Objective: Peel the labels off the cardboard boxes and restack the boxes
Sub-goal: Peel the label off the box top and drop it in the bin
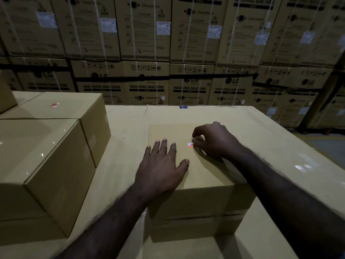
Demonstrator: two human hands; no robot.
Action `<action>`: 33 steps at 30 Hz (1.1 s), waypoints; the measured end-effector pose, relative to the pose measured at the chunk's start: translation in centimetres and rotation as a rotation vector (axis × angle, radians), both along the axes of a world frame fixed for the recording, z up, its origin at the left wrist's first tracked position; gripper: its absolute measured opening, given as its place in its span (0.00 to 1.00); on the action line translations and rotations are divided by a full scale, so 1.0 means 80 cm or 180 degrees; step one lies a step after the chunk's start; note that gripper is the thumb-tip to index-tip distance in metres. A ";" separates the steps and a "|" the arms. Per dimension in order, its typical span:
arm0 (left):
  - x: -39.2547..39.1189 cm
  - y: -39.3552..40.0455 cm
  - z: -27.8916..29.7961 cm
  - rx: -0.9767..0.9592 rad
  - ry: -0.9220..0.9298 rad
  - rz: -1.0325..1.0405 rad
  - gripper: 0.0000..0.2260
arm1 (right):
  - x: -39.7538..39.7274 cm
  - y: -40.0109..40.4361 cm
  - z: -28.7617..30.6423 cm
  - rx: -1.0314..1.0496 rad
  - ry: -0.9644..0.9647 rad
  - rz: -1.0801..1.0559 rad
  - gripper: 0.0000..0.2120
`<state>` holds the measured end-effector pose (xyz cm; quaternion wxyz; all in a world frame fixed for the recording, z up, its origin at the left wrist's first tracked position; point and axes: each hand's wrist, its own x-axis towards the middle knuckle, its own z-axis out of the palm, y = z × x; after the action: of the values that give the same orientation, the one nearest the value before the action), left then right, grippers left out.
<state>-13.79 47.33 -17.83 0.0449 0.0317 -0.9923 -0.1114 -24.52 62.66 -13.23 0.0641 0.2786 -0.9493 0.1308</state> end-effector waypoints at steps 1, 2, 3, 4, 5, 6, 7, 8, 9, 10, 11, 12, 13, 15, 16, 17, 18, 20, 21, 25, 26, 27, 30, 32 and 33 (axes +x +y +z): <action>0.000 0.000 0.000 -0.0001 0.0000 -0.0002 0.32 | 0.000 0.001 0.001 -0.0088 -0.0048 0.0000 0.12; 0.000 0.000 -0.001 -0.0006 0.0000 -0.0007 0.32 | 0.001 0.003 0.003 -0.0131 -0.0124 0.0027 0.13; 0.000 -0.001 -0.001 -0.0009 0.0001 -0.0017 0.32 | 0.001 0.004 0.005 -0.0111 -0.0208 0.0076 0.15; 0.000 -0.001 -0.001 -0.0009 0.0001 -0.0024 0.32 | 0.002 0.004 0.006 -0.0043 -0.0283 0.0125 0.19; 0.000 -0.001 -0.001 -0.0006 -0.0002 -0.0026 0.32 | 0.002 0.004 0.007 0.0027 -0.0332 0.0154 0.22; 0.000 -0.001 0.000 -0.0006 -0.0009 -0.0027 0.32 | 0.002 0.004 0.008 0.0078 -0.0338 0.0158 0.25; 0.000 -0.001 0.000 -0.0009 -0.0013 -0.0029 0.32 | 0.002 0.004 0.009 0.0107 -0.0313 0.0144 0.27; 0.000 -0.001 0.000 -0.0016 -0.0015 -0.0030 0.32 | 0.002 0.003 0.009 0.0118 -0.0287 0.0118 0.27; 0.000 -0.001 0.000 -0.0023 -0.0016 -0.0032 0.33 | 0.002 0.002 0.009 0.0116 -0.0261 0.0099 0.27; 0.000 0.000 0.000 -0.0028 -0.0020 -0.0031 0.33 | 0.003 0.001 0.009 0.0113 -0.0248 0.0085 0.26; 0.000 0.000 0.000 -0.0035 -0.0024 -0.0027 0.32 | 0.004 0.000 0.009 0.0106 -0.0234 0.0079 0.25; 0.000 0.000 0.000 -0.0046 -0.0026 -0.0018 0.32 | 0.005 0.000 0.009 0.0113 -0.0224 0.0068 0.23; 0.000 0.001 -0.001 -0.0057 -0.0025 -0.0008 0.33 | 0.005 -0.001 0.009 0.0133 -0.0210 0.0061 0.21; -0.001 0.001 -0.001 -0.0072 -0.0025 0.0005 0.33 | 0.006 -0.003 0.009 0.0172 -0.0171 0.0053 0.18; -0.002 0.001 -0.001 -0.0075 -0.0027 0.0004 0.33 | 0.007 -0.003 0.010 0.0165 -0.0160 0.0047 0.17; -0.002 0.000 -0.001 -0.0076 -0.0032 0.0000 0.32 | 0.007 -0.003 0.010 0.0148 -0.0152 0.0047 0.16; -0.002 0.000 -0.001 -0.0079 -0.0038 -0.0006 0.32 | 0.007 -0.003 0.009 0.0137 -0.0137 0.0048 0.16; -0.002 0.000 -0.001 -0.0078 -0.0041 -0.0017 0.32 | 0.007 -0.002 0.007 0.0150 -0.0133 0.0051 0.14; -0.002 -0.001 -0.001 -0.0072 -0.0040 -0.0019 0.32 | 0.006 -0.002 0.005 0.0160 -0.0137 0.0052 0.14; -0.002 0.000 0.000 -0.0050 -0.0038 -0.0008 0.32 | 0.004 0.006 0.004 -0.0235 -0.0404 0.0048 0.15; -0.001 0.000 0.000 -0.0049 -0.0038 -0.0007 0.32 | 0.004 0.010 0.002 -0.0392 -0.0551 0.0040 0.16; -0.001 0.000 0.000 -0.0057 -0.0037 -0.0002 0.32 | 0.004 0.013 -0.001 -0.0512 -0.0669 0.0010 0.17; -0.001 0.001 -0.001 -0.0094 -0.0031 0.0010 0.32 | 0.004 0.019 -0.013 -0.0736 -0.0695 -0.0114 0.17; -0.001 0.001 -0.001 -0.0079 -0.0055 -0.0012 0.32 | 0.007 0.017 -0.017 -0.0853 -0.0597 -0.0144 0.16; 0.000 0.000 0.000 -0.0070 -0.0062 -0.0026 0.32 | 0.008 0.016 -0.017 -0.0911 -0.0561 -0.0139 0.14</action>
<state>-13.80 47.36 -17.83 0.0350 0.0281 -0.9939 -0.1003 -23.88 63.94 -14.63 0.0225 0.2335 -0.9287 0.2872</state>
